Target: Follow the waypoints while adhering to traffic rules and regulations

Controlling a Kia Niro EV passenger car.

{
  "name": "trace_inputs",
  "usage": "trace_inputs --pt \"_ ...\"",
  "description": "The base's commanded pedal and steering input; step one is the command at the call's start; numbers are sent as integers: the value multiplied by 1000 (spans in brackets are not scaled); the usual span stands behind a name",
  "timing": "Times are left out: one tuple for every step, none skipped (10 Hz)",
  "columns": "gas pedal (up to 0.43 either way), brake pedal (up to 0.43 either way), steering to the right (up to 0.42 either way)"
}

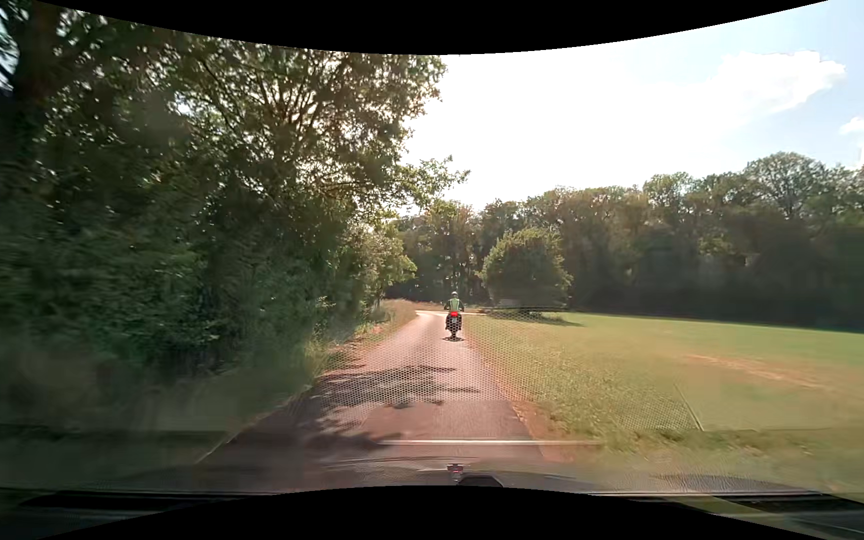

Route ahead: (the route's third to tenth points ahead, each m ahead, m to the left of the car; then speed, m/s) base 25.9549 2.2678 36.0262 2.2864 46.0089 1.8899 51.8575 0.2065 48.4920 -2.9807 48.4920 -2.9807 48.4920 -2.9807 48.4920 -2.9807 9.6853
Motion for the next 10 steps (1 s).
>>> trace_inputs --pt "177 0 -4" --pt "169 0 -5" --pt "138 0 -5" --pt "87 0 -5" --pt "20 0 -5" --pt "0 0 -5" --pt "0 0 -5" --pt "0 0 -5" --pt "0 0 -3" --pt "0 0 -1"
